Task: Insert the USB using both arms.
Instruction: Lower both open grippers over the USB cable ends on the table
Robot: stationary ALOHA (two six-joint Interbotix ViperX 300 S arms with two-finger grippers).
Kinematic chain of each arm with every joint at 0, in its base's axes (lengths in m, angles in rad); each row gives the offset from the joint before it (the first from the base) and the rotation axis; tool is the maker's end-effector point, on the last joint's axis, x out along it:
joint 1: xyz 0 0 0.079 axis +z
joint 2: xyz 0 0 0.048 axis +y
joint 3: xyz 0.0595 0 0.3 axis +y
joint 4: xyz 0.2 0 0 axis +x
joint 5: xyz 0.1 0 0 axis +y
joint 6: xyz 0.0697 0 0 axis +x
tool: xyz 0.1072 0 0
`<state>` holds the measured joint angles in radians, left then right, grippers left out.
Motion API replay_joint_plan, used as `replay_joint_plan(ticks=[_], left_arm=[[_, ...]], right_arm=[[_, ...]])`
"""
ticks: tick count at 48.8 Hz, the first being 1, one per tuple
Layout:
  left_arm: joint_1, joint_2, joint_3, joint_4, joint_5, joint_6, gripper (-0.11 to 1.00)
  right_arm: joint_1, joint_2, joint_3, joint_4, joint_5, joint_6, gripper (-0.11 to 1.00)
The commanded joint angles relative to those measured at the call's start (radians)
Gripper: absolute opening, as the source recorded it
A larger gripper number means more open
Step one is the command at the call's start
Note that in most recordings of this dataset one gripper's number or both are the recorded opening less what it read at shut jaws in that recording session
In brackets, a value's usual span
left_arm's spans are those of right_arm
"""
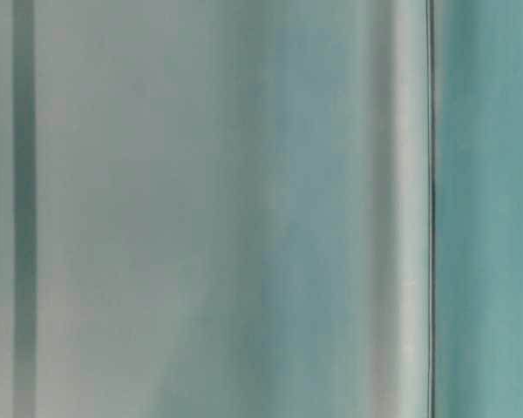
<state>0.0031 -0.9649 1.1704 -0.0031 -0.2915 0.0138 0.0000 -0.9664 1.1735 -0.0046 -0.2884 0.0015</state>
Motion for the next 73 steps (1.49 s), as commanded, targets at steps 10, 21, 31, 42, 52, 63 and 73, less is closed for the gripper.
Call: replay_joint_plan(ticks=[10,21,31,42,52,63,73], left_arm=[[-0.002,0.040,-0.043,-0.011,0.077,-0.012,0.01],[-0.002,0.132,-0.107,-0.012,0.272,-0.014,0.00],[0.006,0.141,-0.107,-0.040,0.282,-0.040,0.01],[0.011,0.129,-0.107,-0.041,0.318,-0.097,0.10],[0.011,0.129,-0.112,-0.041,0.377,-0.098,0.55],[0.012,0.146,-0.112,-0.034,0.483,-0.077,0.63],[0.012,0.178,-0.123,-0.032,0.525,-0.051,0.67]], right_arm=[[-0.002,0.011,0.008,0.000,0.052,0.006,0.01],[-0.002,0.011,-0.072,0.000,0.305,0.008,0.01],[-0.003,0.011,-0.084,0.000,0.357,0.008,0.01],[-0.002,0.011,-0.089,0.000,0.359,0.018,0.01],[-0.012,0.011,-0.083,0.000,0.385,0.109,0.01],[-0.012,0.011,-0.089,-0.020,0.419,0.117,0.01],[-0.012,0.011,-0.101,-0.021,0.471,0.121,0.01]])
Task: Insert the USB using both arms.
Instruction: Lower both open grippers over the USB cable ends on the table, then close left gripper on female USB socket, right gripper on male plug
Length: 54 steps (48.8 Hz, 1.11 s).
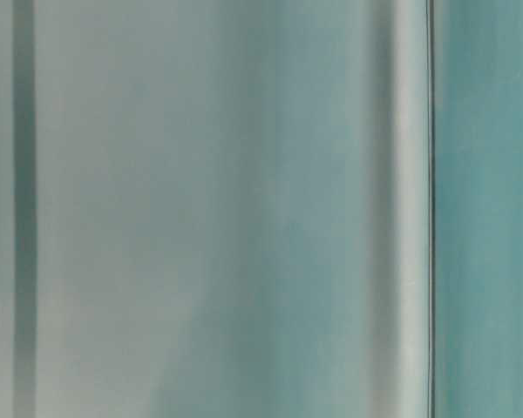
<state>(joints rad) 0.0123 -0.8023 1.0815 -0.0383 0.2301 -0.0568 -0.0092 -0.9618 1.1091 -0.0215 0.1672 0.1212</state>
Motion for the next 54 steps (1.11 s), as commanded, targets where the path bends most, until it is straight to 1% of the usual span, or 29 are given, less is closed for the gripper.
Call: replay_joint_plan(ticks=[1,6,13,15,19,22,27,32,37,42,52,54], left_arm=[[0.003,0.018,-0.035,0.005,0.005,0.020,0.68],[0.006,0.043,-0.038,0.005,0.006,0.021,0.72],[0.012,0.110,-0.060,0.005,0.023,0.021,0.73],[0.017,0.138,-0.069,0.005,0.038,0.023,0.73],[0.017,0.204,-0.091,0.005,0.089,0.025,0.73],[0.017,0.245,-0.100,0.006,0.129,0.028,0.72],[0.008,0.305,-0.114,0.006,0.179,0.058,0.72],[0.003,0.341,-0.130,0.006,0.187,0.112,0.72],[0.005,0.360,-0.132,0.006,0.173,0.149,0.73],[0.005,0.379,-0.130,0.006,0.152,0.155,0.72],[0.002,0.417,-0.130,0.006,0.130,0.155,0.72],[0.000,0.425,-0.130,0.006,0.123,0.155,0.72]], right_arm=[[-0.003,0.006,-0.038,-0.005,0.025,0.003,0.01],[-0.003,0.020,-0.048,-0.003,0.089,0.021,0.01],[-0.003,0.095,-0.074,-0.003,0.187,0.091,0.01],[-0.003,0.123,-0.081,-0.003,0.202,0.112,0.01],[-0.003,0.172,-0.092,-0.003,0.209,0.133,0.01],[-0.002,0.201,-0.094,-0.003,0.209,0.137,0.01],[0.006,0.245,-0.094,-0.003,0.210,0.140,0.01],[0.034,0.298,-0.094,-0.003,0.212,0.140,0.01],[0.057,0.345,-0.091,-0.003,0.215,0.140,0.01],[0.083,0.391,-0.089,-0.002,0.219,0.141,0.01],[0.084,0.471,-0.095,-0.002,0.216,0.141,0.01],[0.084,0.482,-0.095,-0.002,0.216,0.141,0.03]])
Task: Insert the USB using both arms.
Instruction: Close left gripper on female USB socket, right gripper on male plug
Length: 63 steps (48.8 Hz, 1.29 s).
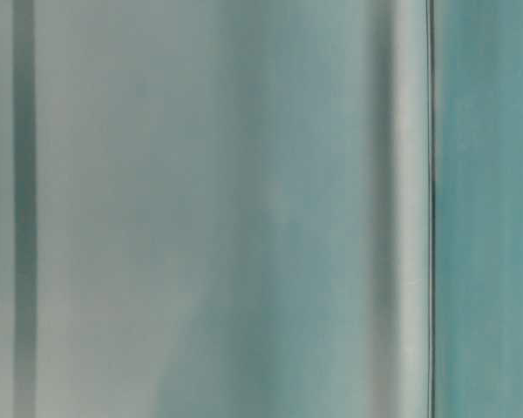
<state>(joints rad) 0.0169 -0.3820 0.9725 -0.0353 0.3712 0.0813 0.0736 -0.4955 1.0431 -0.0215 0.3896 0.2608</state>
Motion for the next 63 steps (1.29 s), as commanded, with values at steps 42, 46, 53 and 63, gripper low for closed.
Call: replay_joint_plan(ticks=[42,46,53,63], left_arm=[[-0.006,0.143,-0.048,0.003,-0.081,0.015,0.72],[-0.005,0.141,-0.048,0.003,-0.078,0.015,0.72],[-0.006,0.141,-0.049,0.003,-0.078,0.017,0.72],[-0.006,0.141,-0.048,0.003,-0.080,0.026,0.72]], right_arm=[[0.002,0.301,-0.080,-0.005,-0.101,0.114,0.47],[0.002,0.322,-0.086,-0.005,-0.106,0.114,0.47],[0.002,0.345,-0.091,-0.008,-0.107,0.112,0.47],[0.003,0.365,-0.087,-0.008,-0.110,0.112,0.47]])
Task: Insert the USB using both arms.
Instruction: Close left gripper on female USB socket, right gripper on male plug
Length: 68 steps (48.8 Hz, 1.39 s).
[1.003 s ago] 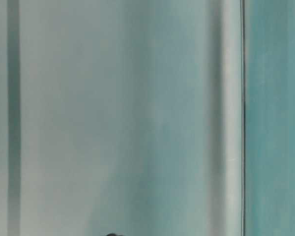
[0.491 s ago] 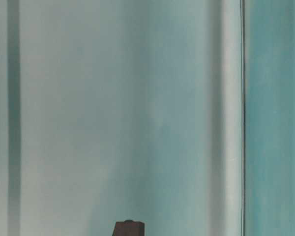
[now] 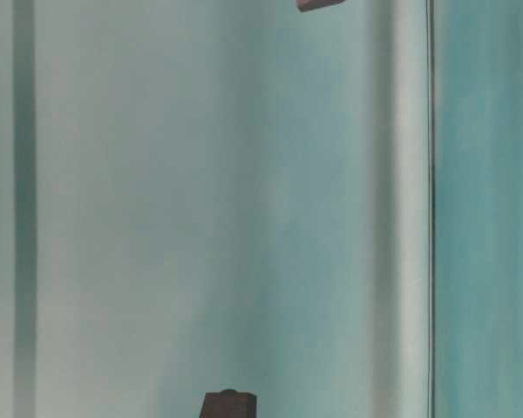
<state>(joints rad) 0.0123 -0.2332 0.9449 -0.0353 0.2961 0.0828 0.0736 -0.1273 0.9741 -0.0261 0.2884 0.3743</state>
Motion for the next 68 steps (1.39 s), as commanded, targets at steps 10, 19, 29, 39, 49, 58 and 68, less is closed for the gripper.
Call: replay_joint_plan(ticks=[10,19,29,39,49,58,68], left_arm=[[-0.003,0.012,-0.021,0.003,-0.051,0.037,0.72],[-0.002,0.025,-0.015,0.003,-0.052,0.032,0.72],[-0.003,0.026,-0.008,0.003,-0.052,0.037,0.72],[-0.003,0.028,-0.008,0.003,-0.052,0.038,0.72],[-0.002,0.041,-0.008,0.003,-0.058,0.040,0.72],[-0.003,0.084,-0.015,0.003,-0.066,0.040,0.72],[0.002,0.124,-0.029,0.003,-0.066,0.040,0.72]], right_arm=[[0.003,0.025,-0.018,-0.003,-0.034,-0.002,0.46],[0.018,0.054,-0.021,-0.003,-0.038,-0.002,0.46],[0.034,0.077,-0.015,-0.003,-0.038,-0.002,0.42],[0.041,0.080,-0.002,-0.003,-0.035,-0.002,0.22],[0.041,0.080,0.005,-0.003,-0.021,-0.003,0.21],[0.041,0.080,-0.002,-0.003,-0.011,-0.003,0.21],[0.043,0.080,-0.015,-0.003,-0.002,-0.003,0.21]])
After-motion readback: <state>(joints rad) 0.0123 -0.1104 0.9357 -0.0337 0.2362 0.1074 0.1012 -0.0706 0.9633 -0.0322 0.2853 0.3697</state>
